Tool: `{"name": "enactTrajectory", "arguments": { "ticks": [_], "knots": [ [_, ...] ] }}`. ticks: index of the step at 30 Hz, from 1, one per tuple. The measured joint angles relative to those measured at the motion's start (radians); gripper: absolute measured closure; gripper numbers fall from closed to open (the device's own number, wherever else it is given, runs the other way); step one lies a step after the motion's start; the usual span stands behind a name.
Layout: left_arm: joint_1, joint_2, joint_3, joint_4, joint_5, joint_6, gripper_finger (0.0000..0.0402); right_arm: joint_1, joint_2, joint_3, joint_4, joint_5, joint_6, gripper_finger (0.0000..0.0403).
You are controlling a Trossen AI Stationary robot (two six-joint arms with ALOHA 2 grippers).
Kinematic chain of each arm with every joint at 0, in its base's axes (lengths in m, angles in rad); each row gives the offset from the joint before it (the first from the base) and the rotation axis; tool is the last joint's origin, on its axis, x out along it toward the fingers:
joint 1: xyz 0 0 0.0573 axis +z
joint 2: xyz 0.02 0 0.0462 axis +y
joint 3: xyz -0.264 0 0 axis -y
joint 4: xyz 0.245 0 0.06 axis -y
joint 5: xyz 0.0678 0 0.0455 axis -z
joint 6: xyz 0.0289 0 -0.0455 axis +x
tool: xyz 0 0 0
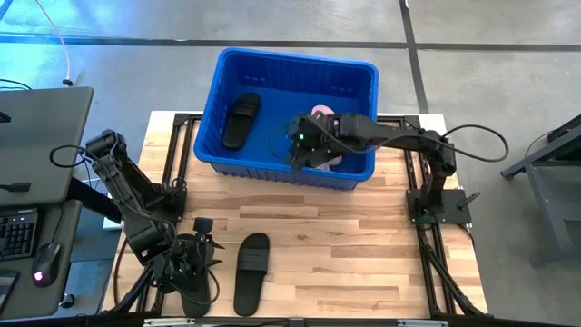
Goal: Pick and place slides into bin
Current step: Put the black slipper into the blue basket
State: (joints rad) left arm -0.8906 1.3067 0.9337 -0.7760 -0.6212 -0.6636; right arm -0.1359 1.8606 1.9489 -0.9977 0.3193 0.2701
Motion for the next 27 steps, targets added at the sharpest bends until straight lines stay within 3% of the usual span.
{"name": "enactTrajectory", "arguments": {
  "ticks": [7, 13, 15, 19, 24, 27],
  "knots": [
    [0.000, 0.000, 0.000, 0.000, 0.000, 0.000, 0.0245, 0.162, -0.002, -0.009, 0.003, -0.018, -0.147, 0.0219],
    [0.000, 0.000, 0.000, 0.000, 0.000, 0.000, 0.0245, 0.328, -0.001, -0.195, 0.133, -0.121, -0.261, 0.0223],
    [0.000, 0.000, 0.000, 0.000, 0.000, 0.000, 0.0245, 0.382, -0.001, -0.291, 0.272, -0.129, -0.276, 0.0226],
    [0.000, 0.000, 0.000, 0.001, -0.003, 0.000, 0.0245, 0.482, 0.001, -0.490, 0.652, -0.048, -0.277, 0.0233],
    [0.000, 0.000, 0.000, 0.014, -0.035, 0.000, 0.0245, 0.560, 0.000, -0.710, 1.167, -0.032, -0.546, 0.0241],
    [0.000, 0.000, 0.000, 0.028, -0.041, 0.000, 0.0245, 0.581, 0.000, -0.795, 1.386, -0.032, -0.579, 0.0246]
  ]
}}
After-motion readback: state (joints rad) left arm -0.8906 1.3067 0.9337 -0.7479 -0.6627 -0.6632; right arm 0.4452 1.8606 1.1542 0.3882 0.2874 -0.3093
